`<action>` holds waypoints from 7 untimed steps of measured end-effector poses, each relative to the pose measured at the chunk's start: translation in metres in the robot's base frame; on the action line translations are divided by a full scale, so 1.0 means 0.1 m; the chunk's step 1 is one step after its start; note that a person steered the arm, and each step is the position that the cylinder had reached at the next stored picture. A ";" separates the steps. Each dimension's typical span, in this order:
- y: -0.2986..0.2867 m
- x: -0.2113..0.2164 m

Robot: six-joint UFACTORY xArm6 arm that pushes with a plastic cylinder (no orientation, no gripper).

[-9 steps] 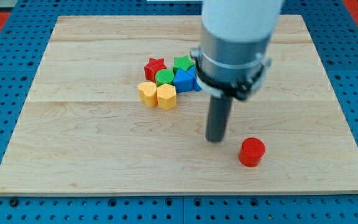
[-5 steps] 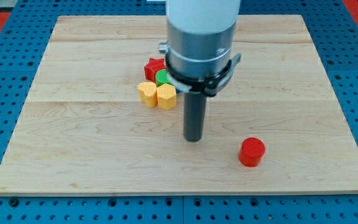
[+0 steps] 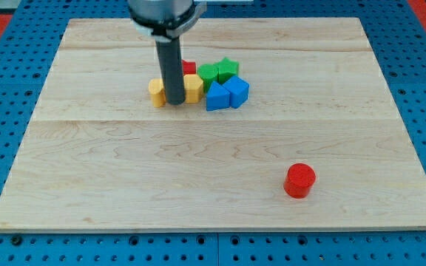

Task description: Separate yellow heart away from the group of blocks

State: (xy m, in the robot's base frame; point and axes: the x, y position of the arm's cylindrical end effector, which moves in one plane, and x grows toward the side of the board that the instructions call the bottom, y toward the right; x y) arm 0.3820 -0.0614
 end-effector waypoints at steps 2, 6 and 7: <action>-0.75 -0.11; -0.99 -0.84; -0.39 -0.84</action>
